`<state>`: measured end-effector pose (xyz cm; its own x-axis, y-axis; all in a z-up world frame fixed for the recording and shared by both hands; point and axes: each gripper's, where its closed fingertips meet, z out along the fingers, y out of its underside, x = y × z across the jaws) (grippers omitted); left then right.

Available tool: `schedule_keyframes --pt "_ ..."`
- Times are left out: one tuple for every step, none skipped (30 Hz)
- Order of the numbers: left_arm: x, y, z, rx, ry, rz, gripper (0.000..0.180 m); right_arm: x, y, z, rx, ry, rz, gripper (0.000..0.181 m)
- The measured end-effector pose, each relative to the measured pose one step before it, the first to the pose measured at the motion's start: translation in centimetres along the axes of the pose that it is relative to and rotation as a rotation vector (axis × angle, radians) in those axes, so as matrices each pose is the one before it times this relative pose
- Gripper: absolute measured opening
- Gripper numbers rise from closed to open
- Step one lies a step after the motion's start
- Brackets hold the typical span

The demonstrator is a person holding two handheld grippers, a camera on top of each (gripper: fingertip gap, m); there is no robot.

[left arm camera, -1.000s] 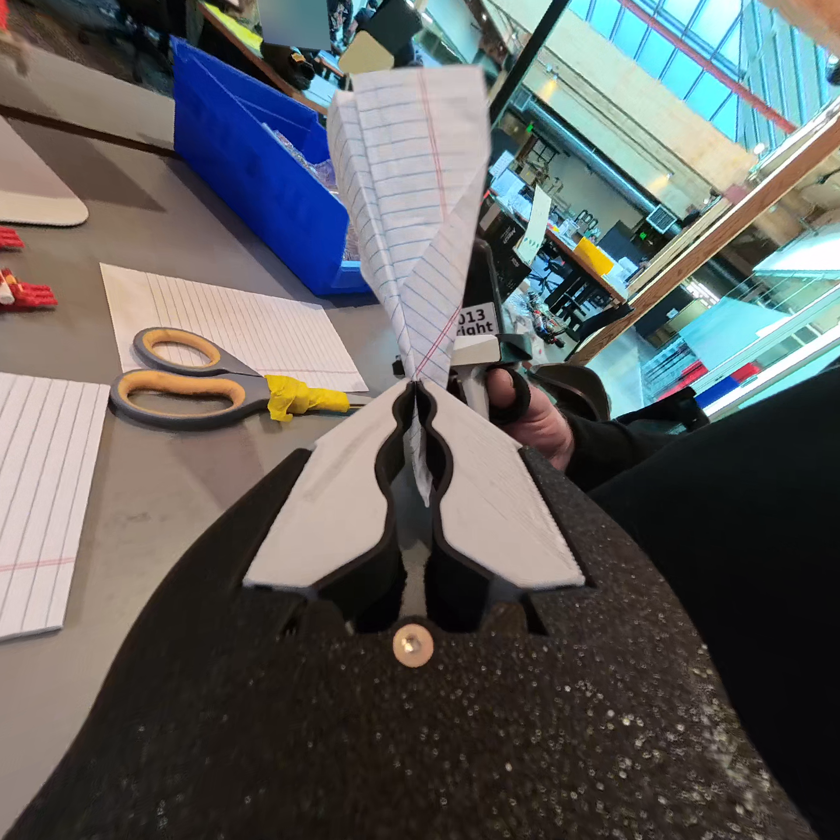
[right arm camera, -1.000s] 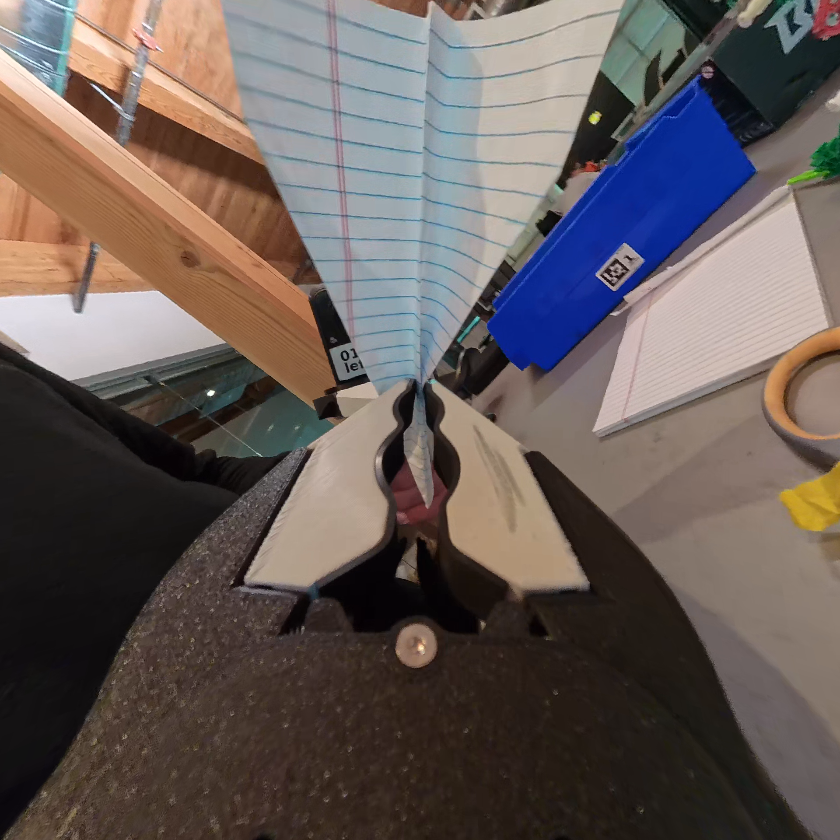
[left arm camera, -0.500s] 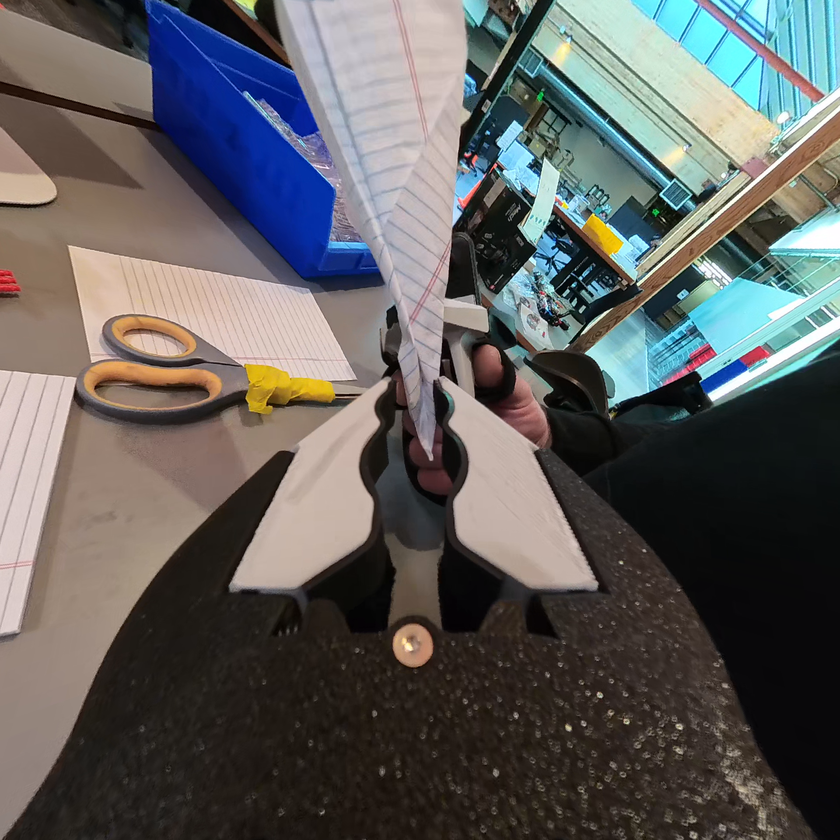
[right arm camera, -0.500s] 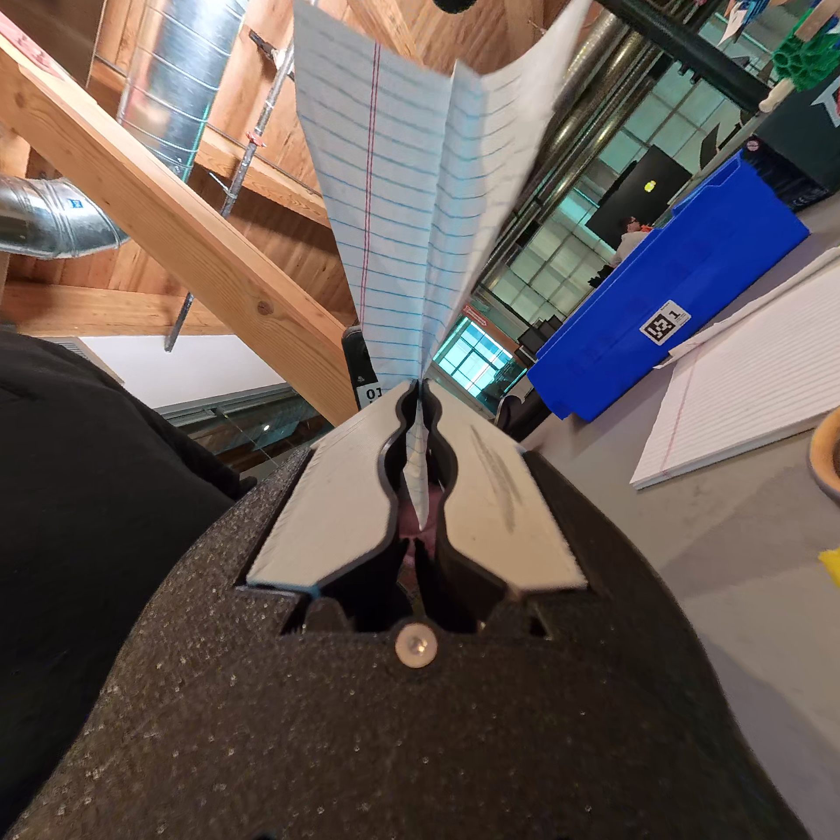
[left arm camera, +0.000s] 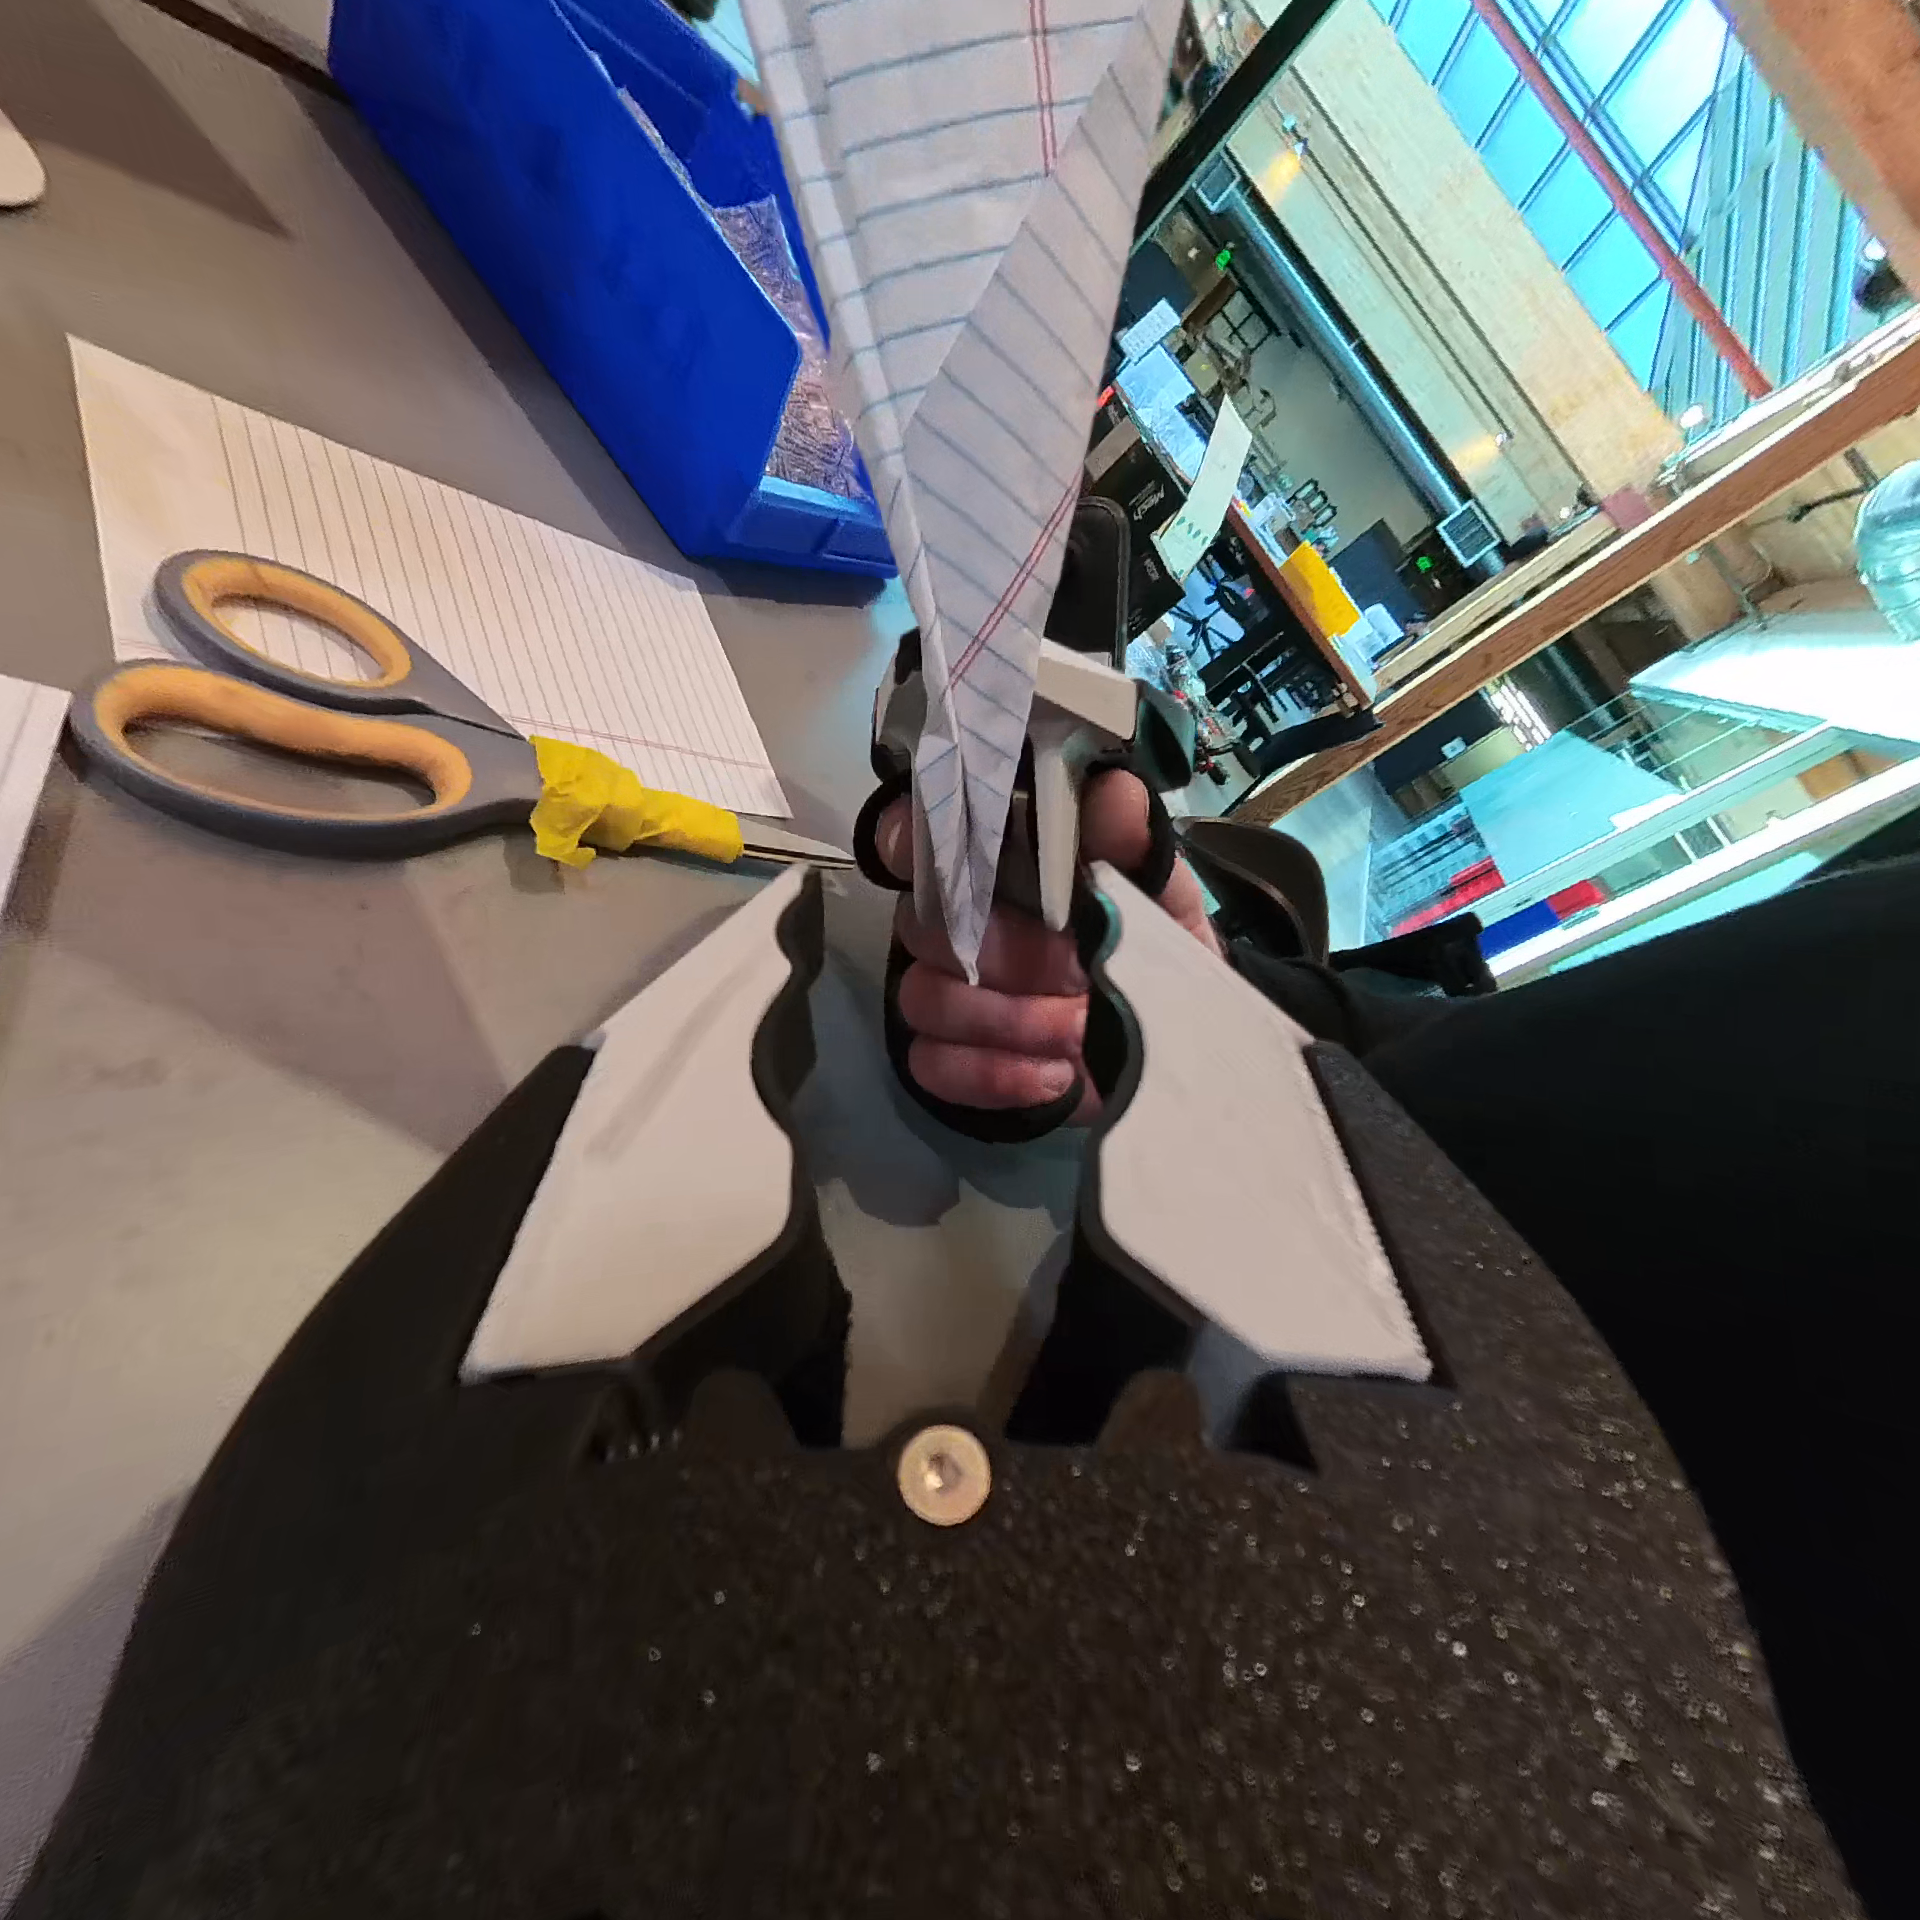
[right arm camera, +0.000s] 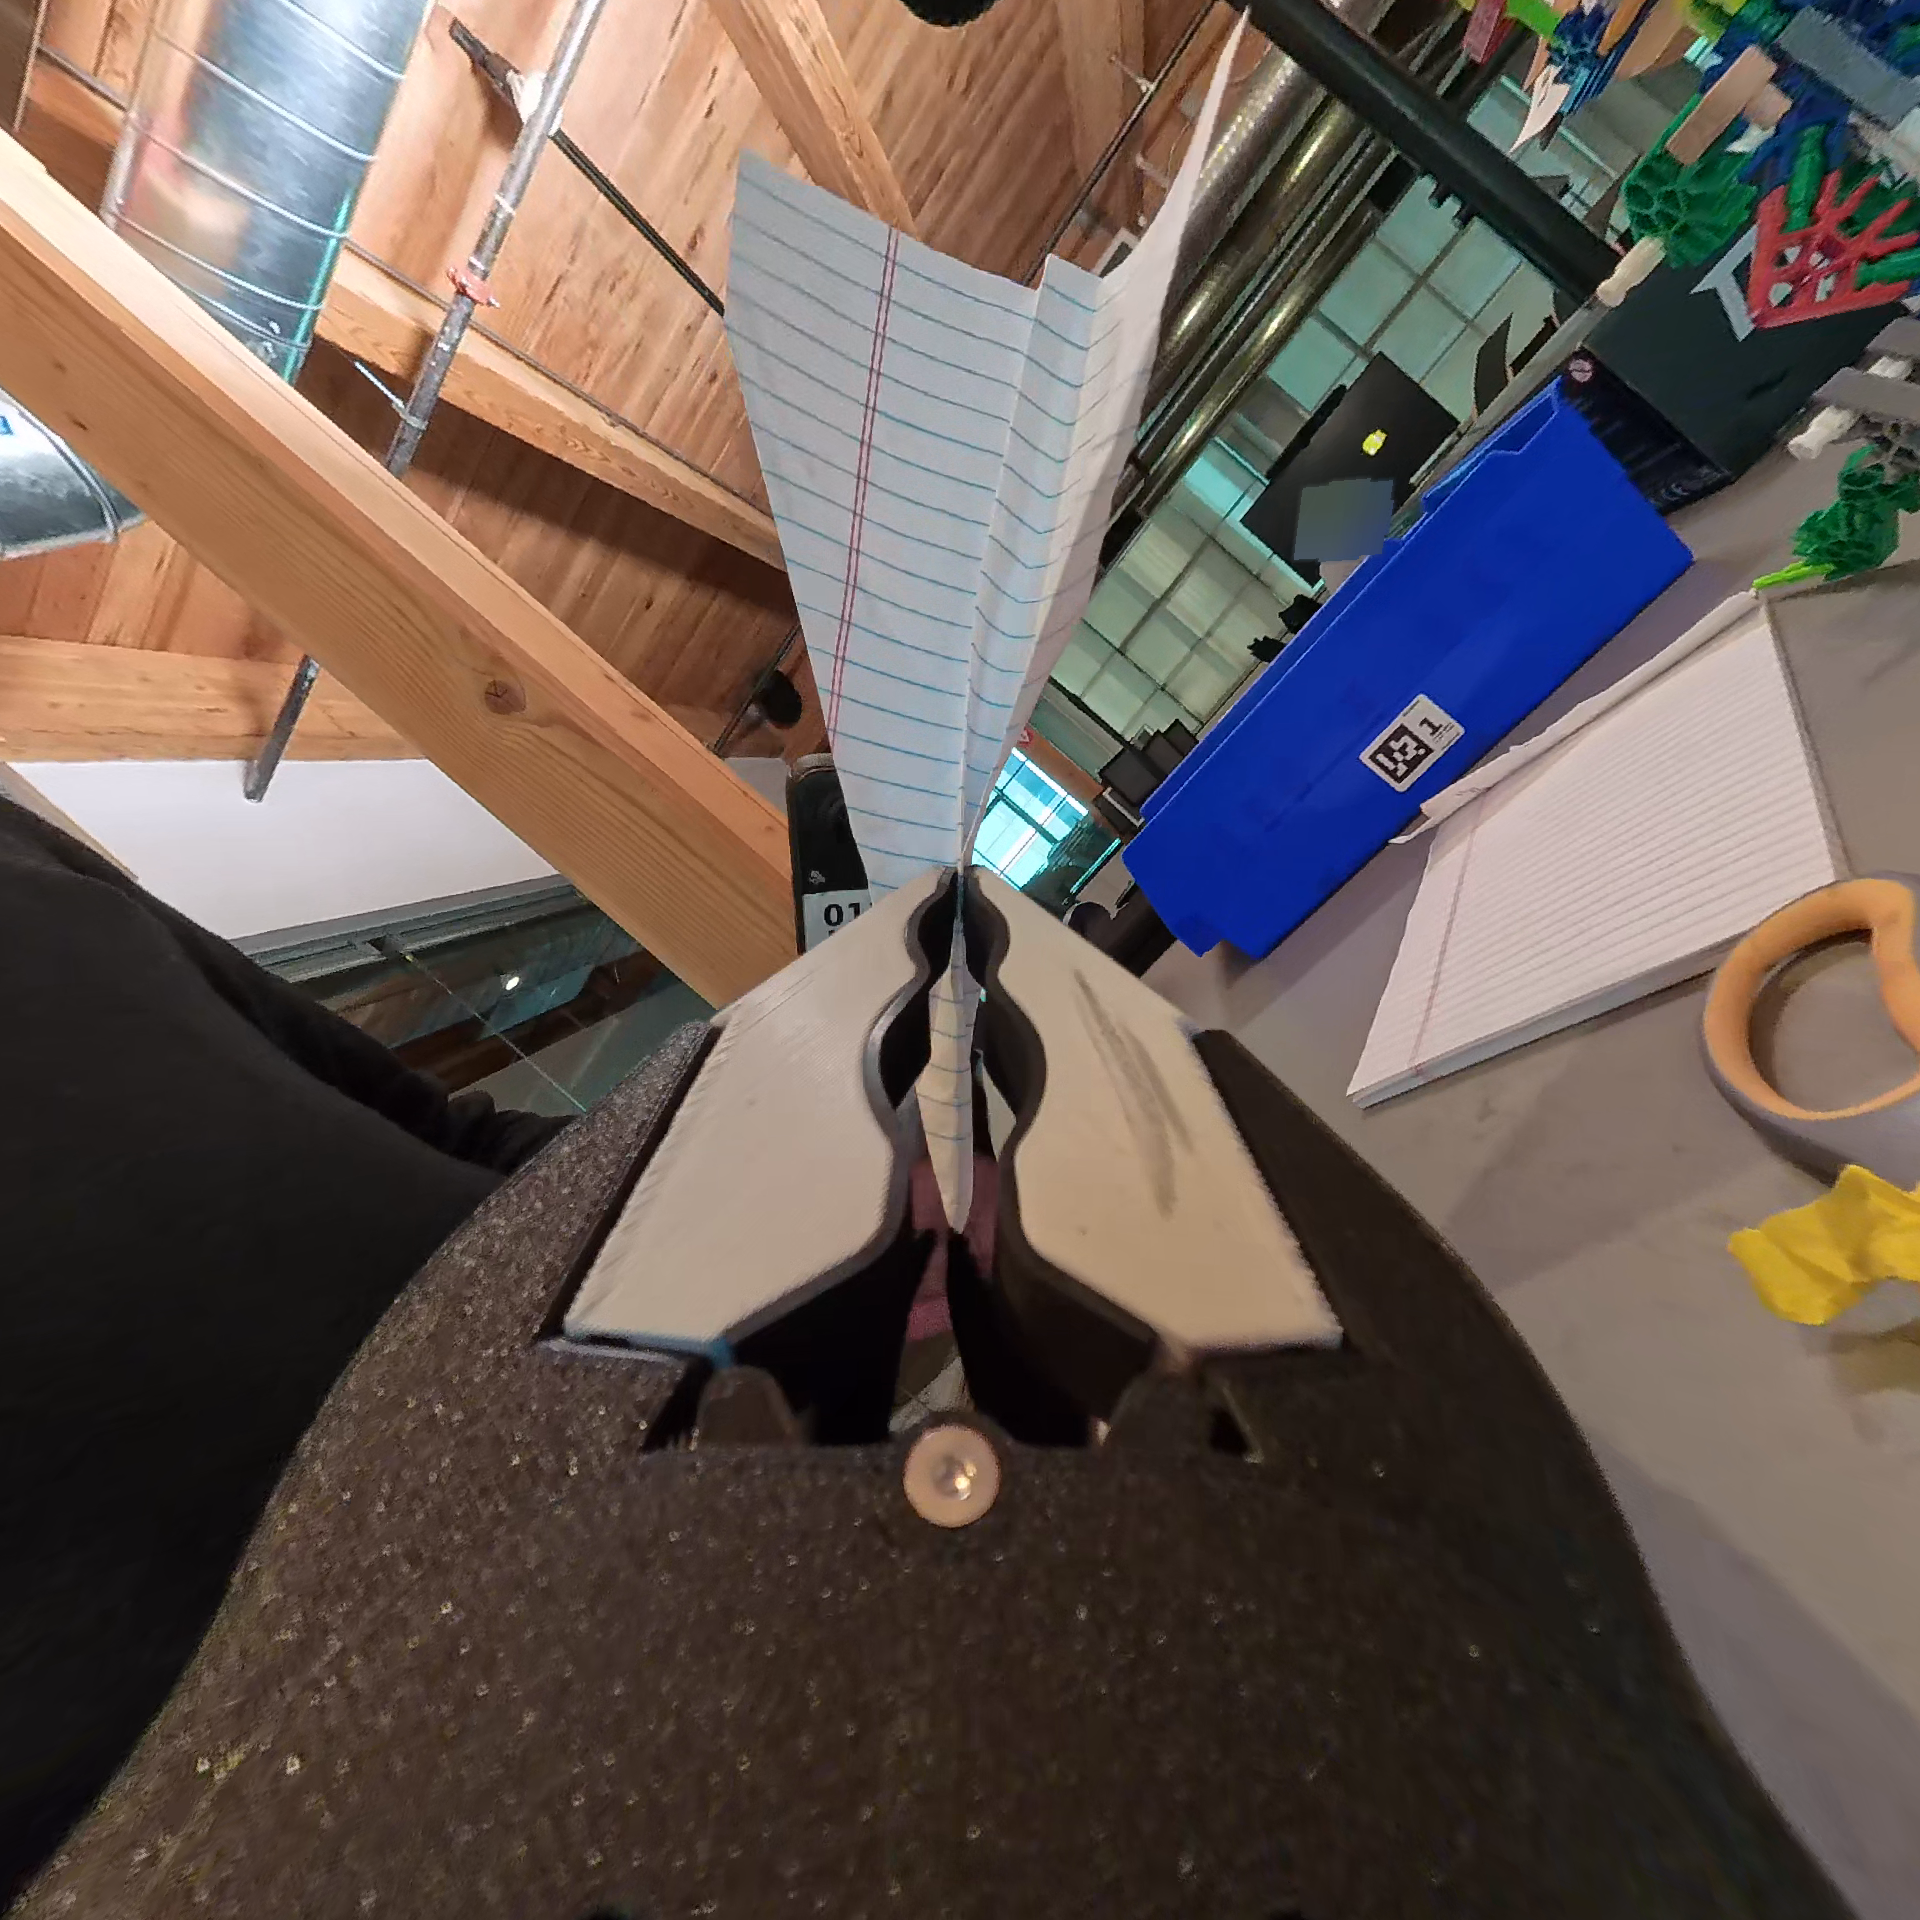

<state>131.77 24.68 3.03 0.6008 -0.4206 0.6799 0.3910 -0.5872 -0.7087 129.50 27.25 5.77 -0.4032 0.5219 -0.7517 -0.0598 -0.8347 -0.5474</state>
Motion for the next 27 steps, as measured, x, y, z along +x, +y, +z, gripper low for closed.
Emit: schedule_keyframes --pt "0.042 0.025 0.187 0.0034 0.0045 -0.007 0.045 0.031 0.108 0.105 -0.0017 -0.0004 -0.0022 0.0" --pt "-0.043 0.02 0.225 0.0 -0.0039 -0.0004 0.042 0.008 0.133 0.131 -0.0028 -0.001 -0.0043 0.0" --pt "-0.094 0.016 0.198 0.0 -0.0086 0.0022 0.037 0.029 0.103 0.139 -0.0015 0.0018 -0.0046 0.0" --pt "-0.004 0.054 0.173 -0.0037 0.0015 -0.0007 0.029 0.03 0.066 0.133 0.0005 0.0028 -0.0032 0.0" --pt "-0.204 0.065 0.124 -0.0039 -0.0111 0.0001 0.02 0.002 0.07 0.133 -0.0023 0.0 -0.0035 0.0" --pt "-0.2 -0.016 0.012 0.0003 -0.0099 0.0032 0.015 -0.015 0.0 0.087 0.0003 0.0021 -0.0073 0.0" --pt "-0.009 -0.042 -0.069 0.0016 0.0038 0.0002 0.01 0.047 -0.074 0.047 0.0011 0.0051 -0.0046 0.0" --pt "0.043 -0.061 -0.131 0.002 0.0079 -0.0015 0.007 0.086 -0.04 0.021 -0.0035 0.0061 0.0012 0.0" --pt "0.02 -0.065 -0.151 0.0019 0.0079 -0.0017 0.004 0.13 -0.054 -0.016 -0.0041 0.0103 -0.0001 0.001" --pt "0.125 -0.187 -0.182 0.0077 0.0172 -0.0065 0.002 0.232 -0.117 -0.075 -0.0003 0.0199 -0.0038 0.008" --pt "-0.038 -0.216 -0.192 0.0075 0.0092 -0.0114 0.002 0.179 -0.129 -0.101 -0.0007 0.0156 -0.0041 0.014" --pt "-0.195 -0.249 -0.21 0.0084 -0.0011 -0.0081 0.001 0.163 -0.064 -0.129 -0.0056 0.015 -0.0057 0.017" --pt "-0.163 -0.257 -0.217 0.0079 0.0016 -0.0028 0.001 0.145 -0.017 -0.143 -0.0099 0.0185 -0.0123 0.02" --pt "-0.025 -0.218 -0.203 0.0037 0.0086 -0.0013 0.001 0.176 -0.018 -0.169 -0.0093 0.0252 -0.0207 0.023" --pt "-0.029 -0.146 -0.167 0.0003 0.0051 0.0018 0.001 -0.045 -0.003 -0.152 -0.0109 0.0124 -0.0251 0.022" --pt "-0.153 -0.021 -0.112 -0.0098 -0.006 0.0069 0.001 -0.198 0.039 -0.111 -0.0132 0.0011 -0.0202 0.019" --pt "-0.022 0.076 -0.071 -0.0165 -0.0028 0.0178 0.001 -0.372 0.008 -0.048 -0.0104 -0.0116 -0.0123 0.018" --pt "0.185 0.131 -0.007 -0.0219 0.0063 0.0233 0.001 -0.303 0.031 0.049 -0.0117 -0.0074 -0.0081 0.017" --pt "0.13 0.153 0.05 -0.0252 0.0013 0.0216 0.001 -0.204 0.179 0.145 -0.0192 -0.0029 -0.0102 0.014" --pt "0.208 0.047 0.066 -0.0187 0.0066 0.0164 0.001 -0.073 0.353 0.207 -0.0292 0.0031 -0.0126 0.008" --pt "0.272 0.013 0.074 -0.0167 0.013 0.0127 0.001 -0.134 0.189 0.207 -0.0152 -0.004 -0.0099 0.007" --pt "0.045 0.012 0.061 -0.0174 -0.0011 0.0154 0.001 -0.227 -0.047 0.16 0.001 -0.015 0.003 0.006" --pt "0.011 0.067 0.058 -0.0208 -0.0014 0.0158 0.001 -0.162 -0.036 0.142 0.0016 -0.0161 0.011 0.007" --pt "0.071 0.105 0.054 -0.0231 0.0029 0.0161 0.001 0.003 -0.04 0.082 0.0032 -0.0036 0.0028 0.007" --pt "-0.004 0.017 0.008 -0.0182 -0.0025 0.016 0.001 -0.075 -0.075 0.04 0.0064 -0.0074 -0.0021 0.007" --pt "-0.143 0.028 -0.03 -0.0199 -0.0089 0.0104 0.001 -0.233 -0.159 -0.009 0.0109 -0.0174 0.0017 0.007" --pt "-0.062 0.175 -0.015 -0.0306 -0.0064 0.0179 0.001 -0.189 -0.065 -0.022 0.0046 -0.0146 0.0014 0.004"
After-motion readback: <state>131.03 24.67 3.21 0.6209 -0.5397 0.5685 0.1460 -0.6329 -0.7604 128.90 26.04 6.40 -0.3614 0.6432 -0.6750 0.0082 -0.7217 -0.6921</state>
